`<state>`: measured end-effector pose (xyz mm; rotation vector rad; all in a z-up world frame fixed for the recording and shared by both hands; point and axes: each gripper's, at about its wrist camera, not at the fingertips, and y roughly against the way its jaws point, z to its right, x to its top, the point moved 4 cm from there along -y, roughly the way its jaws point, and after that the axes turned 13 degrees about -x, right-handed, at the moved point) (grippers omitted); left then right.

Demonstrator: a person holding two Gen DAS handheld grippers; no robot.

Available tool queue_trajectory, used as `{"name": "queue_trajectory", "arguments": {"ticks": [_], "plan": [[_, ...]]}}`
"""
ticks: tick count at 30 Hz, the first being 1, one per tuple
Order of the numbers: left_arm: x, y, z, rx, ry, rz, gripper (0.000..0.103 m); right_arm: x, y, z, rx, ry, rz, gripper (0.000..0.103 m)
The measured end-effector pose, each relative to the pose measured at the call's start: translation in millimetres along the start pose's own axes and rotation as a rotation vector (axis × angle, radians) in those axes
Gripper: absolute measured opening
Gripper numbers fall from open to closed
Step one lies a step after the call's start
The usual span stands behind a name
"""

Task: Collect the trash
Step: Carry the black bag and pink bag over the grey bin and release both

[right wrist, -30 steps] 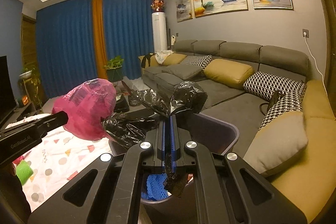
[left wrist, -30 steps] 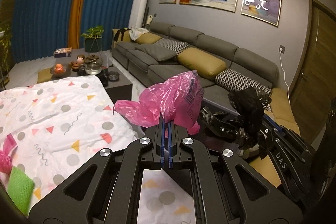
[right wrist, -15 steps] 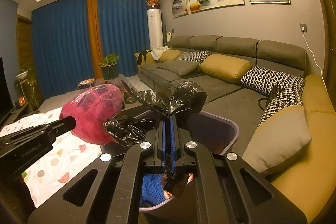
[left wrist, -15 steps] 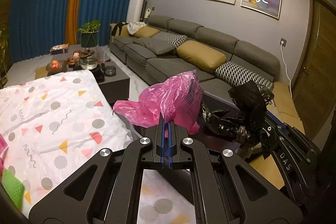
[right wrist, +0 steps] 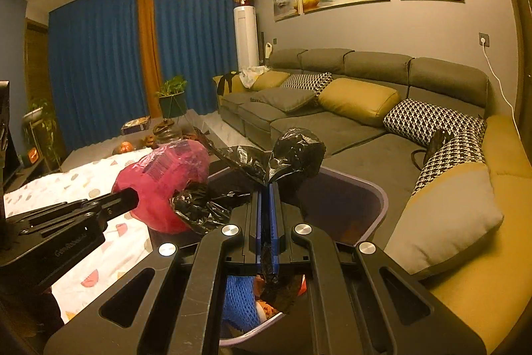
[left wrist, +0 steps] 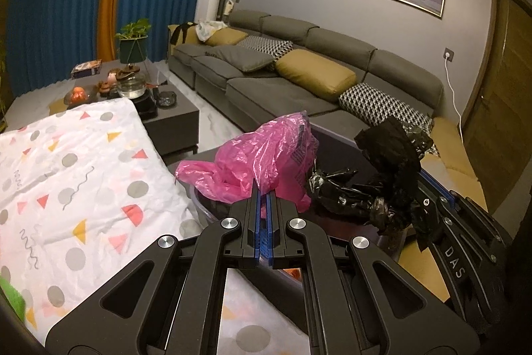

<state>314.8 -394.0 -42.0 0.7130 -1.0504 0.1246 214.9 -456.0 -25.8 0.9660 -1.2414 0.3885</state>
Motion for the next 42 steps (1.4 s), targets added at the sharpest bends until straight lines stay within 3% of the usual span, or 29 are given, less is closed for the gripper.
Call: {"name": "queue_trajectory", "arguments": {"ticks": [17,19,21,23,28,34,42], "plan": [[-12.9,-25.9,-4.1,-0.067,0.036,-0.072,0.003,-8.6,-22.3,2.7,0.038,0.008,-0.051,0.006],[-14.4,-26.7,-5.1,-0.064,0.033,-0.081,0.012,-9.2,-23.4,3.5,0.039,0.008,-0.056,0.007],[-14.9,-26.3,-7.8,-0.062,0.040,-0.083,0.017,-10.5,-24.1,4.0,0.038,0.005,-0.059,0.016],[-16.0,-25.5,-11.4,-0.057,0.049,-0.083,0.026,-12.2,-20.7,3.5,0.036,-0.002,-0.053,0.033],[-17.2,-14.4,-20.8,-0.025,0.072,-0.057,0.056,-15.6,-17.0,2.1,0.034,0.000,-0.051,0.038],[-22.5,12.6,-30.9,0.044,0.084,-0.005,0.081,-14.9,-7.0,4.0,0.021,-0.004,-0.034,0.050],[-29.7,61.0,-43.6,0.109,0.127,0.061,0.089,-14.5,16.5,5.1,0.007,-0.008,-0.009,0.069]]}}
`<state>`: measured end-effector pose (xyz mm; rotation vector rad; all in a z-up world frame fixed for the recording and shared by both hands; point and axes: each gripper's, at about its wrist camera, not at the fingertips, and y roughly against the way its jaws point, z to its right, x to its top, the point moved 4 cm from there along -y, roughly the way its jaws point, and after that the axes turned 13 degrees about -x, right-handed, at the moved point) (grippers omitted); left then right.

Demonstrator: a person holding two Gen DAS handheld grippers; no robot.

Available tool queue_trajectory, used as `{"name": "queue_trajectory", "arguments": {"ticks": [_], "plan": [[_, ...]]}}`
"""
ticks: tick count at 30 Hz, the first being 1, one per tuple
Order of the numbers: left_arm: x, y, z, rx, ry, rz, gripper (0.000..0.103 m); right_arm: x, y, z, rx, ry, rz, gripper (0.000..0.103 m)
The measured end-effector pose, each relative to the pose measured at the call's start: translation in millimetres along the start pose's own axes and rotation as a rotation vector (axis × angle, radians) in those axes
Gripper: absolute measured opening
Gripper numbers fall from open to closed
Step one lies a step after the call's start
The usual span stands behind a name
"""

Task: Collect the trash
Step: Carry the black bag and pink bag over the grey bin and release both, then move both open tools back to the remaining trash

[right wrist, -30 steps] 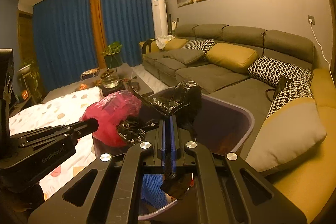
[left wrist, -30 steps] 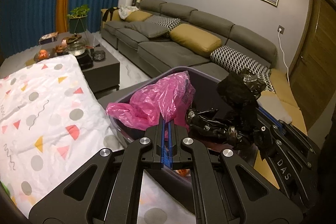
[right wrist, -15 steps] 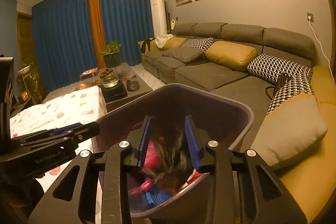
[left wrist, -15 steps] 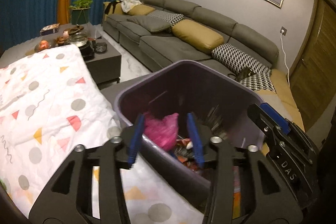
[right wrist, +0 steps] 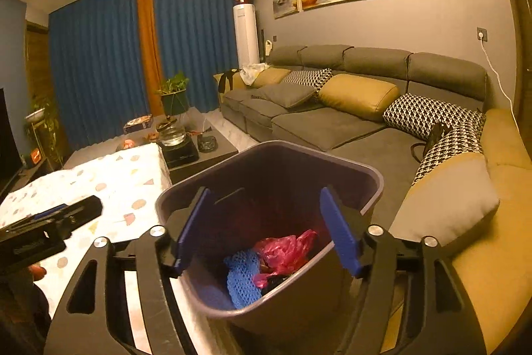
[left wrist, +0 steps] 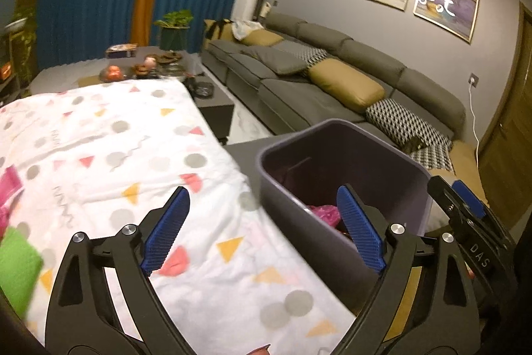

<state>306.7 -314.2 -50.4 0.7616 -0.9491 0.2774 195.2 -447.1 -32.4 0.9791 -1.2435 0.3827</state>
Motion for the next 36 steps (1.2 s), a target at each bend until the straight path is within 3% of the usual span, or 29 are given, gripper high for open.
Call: {"name": "queue_trajectory", "arguments": {"ticks": [7,18,36], "plan": [[-6.2,58.6,-13.4,0.088,0.002,0.073,0.092,-2.4,30.8,-10.5,-0.009,0.029,0.021,0.074],[-34.7,141.9,-48.9,0.219,0.036,0.120,0.092,-16.8,84.6,-41.6,0.058,0.063,0.035,0.077],[-83.0,263.8,-111.0,0.405,0.106,0.196,0.092,-54.1,150.4,-130.2,0.188,0.166,0.025,0.079]]}}
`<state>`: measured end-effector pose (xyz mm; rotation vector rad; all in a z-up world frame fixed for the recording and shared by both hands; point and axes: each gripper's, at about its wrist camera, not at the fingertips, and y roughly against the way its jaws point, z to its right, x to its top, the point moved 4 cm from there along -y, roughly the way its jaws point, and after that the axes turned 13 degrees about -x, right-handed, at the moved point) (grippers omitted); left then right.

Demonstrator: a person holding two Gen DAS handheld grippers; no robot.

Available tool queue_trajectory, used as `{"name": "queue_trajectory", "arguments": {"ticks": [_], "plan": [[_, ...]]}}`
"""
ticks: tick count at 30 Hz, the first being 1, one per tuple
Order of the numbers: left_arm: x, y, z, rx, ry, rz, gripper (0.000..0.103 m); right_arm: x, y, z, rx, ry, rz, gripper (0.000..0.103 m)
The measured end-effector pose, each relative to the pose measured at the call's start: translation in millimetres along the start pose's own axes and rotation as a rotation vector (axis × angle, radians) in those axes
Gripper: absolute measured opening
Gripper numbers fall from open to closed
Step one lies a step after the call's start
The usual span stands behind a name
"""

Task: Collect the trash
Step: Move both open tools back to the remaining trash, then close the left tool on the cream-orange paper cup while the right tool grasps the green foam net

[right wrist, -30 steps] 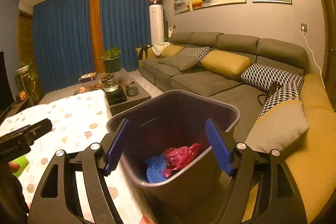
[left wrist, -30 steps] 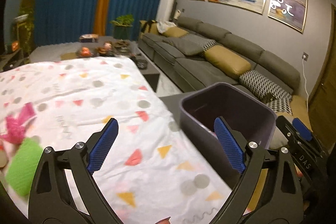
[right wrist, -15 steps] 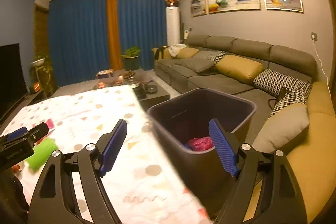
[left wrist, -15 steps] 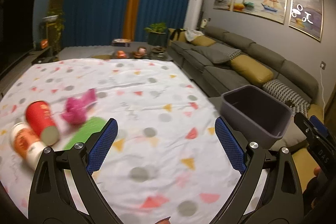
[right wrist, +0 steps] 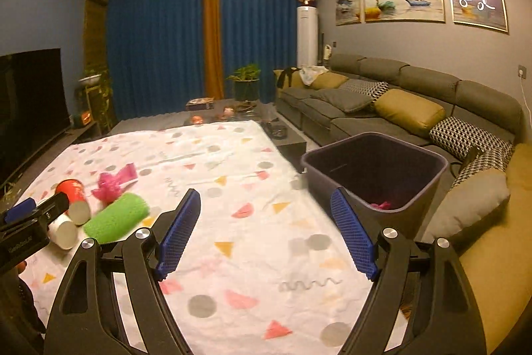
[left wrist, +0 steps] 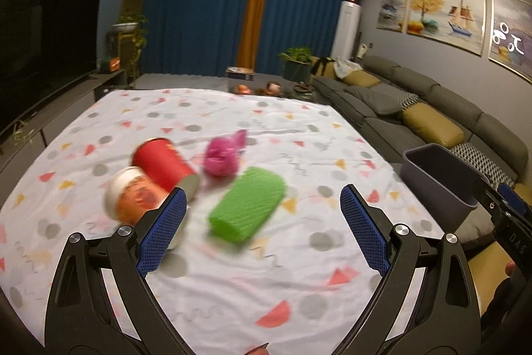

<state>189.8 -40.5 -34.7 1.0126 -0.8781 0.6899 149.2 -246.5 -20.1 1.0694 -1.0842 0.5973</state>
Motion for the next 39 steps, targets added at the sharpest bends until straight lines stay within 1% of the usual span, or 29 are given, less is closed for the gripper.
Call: {"name": "queue_trajectory", "arguments": {"ticks": [7,15,23,26,29,32,37,39], "plan": [[-3.2,24.3,-36.4,0.058,0.029,0.026,0.092,-4.3,9.9,-33.1,0.048,0.031,-0.001,0.079],[-9.9,43.1,-77.5,0.134,0.045,0.030,0.092,-19.2,6.9,-77.3,0.123,0.066,-0.043,0.079],[-13.4,51.6,-112.9,0.173,0.088,0.020,0.092,-26.4,5.0,-122.6,0.210,0.105,-0.065,0.079],[-16.3,47.0,-121.2,0.165,0.092,-0.001,0.092,-30.3,5.1,-137.7,0.233,0.126,-0.071,0.079],[-19.3,36.1,-124.7,0.122,0.078,-0.044,0.092,-32.9,3.2,-146.7,0.243,0.136,-0.080,0.079],[-22.1,24.3,-126.1,0.100,0.062,-0.087,0.092,-33.3,0.9,-152.3,0.246,0.137,-0.086,0.079],[-25.1,0.4,-126.1,0.085,0.038,-0.150,0.093,-32.7,-2.9,-155.4,0.246,0.133,-0.095,0.079],[-25.7,-6.5,-126.0,0.090,0.028,-0.170,0.093,-33.6,-4.4,-156.5,0.246,0.135,-0.099,0.079]]}}
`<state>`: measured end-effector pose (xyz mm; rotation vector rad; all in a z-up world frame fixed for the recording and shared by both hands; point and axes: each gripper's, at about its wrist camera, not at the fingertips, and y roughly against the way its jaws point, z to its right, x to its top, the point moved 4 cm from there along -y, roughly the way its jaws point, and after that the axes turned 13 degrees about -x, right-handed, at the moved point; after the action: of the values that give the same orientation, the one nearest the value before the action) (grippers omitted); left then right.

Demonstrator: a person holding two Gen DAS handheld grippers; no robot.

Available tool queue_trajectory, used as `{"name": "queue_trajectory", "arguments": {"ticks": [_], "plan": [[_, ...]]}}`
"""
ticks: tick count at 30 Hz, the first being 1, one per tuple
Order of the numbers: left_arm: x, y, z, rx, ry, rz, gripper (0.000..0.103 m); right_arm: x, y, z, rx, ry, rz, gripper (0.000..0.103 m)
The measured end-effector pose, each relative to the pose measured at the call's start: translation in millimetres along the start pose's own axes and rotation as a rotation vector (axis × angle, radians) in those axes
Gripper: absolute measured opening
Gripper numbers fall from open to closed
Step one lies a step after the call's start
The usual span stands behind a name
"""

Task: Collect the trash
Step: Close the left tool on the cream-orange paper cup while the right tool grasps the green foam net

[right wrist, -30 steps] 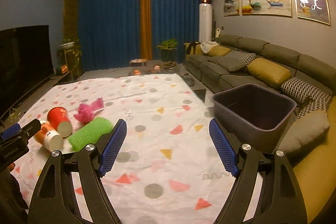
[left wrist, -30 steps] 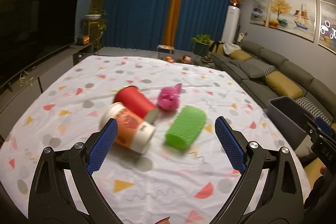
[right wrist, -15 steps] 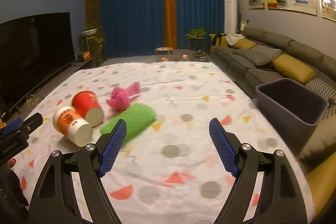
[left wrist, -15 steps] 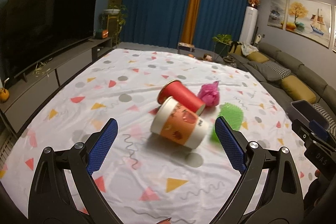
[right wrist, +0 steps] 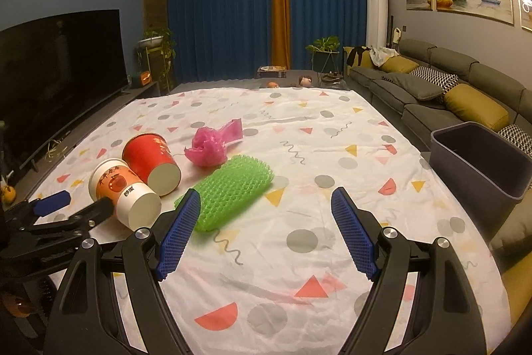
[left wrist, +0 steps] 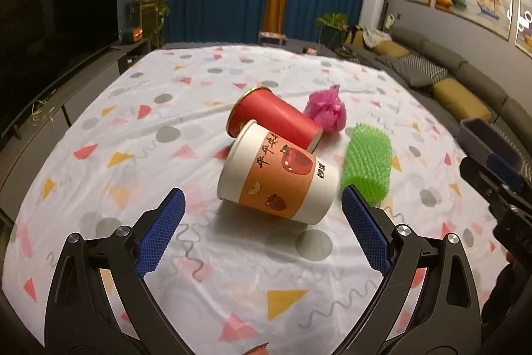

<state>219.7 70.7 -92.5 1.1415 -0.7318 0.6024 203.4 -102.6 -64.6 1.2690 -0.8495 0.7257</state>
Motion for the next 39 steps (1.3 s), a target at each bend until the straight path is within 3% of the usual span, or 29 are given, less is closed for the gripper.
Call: {"name": "queue_trajectory", "arguments": {"ticks": [16,27,35,37,39], "plan": [[6.6,-30.0,-0.9,-0.032,-0.038,-0.051,0.095,-0.6,-25.3,-14.9,0.006,0.023,-0.044,0.079],[6.0,-37.1,-5.4,-0.128,0.018,-0.066,0.094,3.0,-36.8,-30.0,0.017,0.046,-0.059,0.079],[0.1,-38.1,-14.9,-0.192,0.102,-0.087,0.066,2.0,-46.2,-39.2,0.034,0.057,-0.087,0.079],[-0.3,-37.7,-16.2,-0.208,0.114,-0.088,0.048,2.0,-49.8,-41.0,0.036,0.058,-0.096,0.079],[-0.5,-37.4,-17.6,-0.211,0.122,-0.086,0.039,1.8,-53.0,-42.1,0.041,0.057,-0.105,0.079]]}}
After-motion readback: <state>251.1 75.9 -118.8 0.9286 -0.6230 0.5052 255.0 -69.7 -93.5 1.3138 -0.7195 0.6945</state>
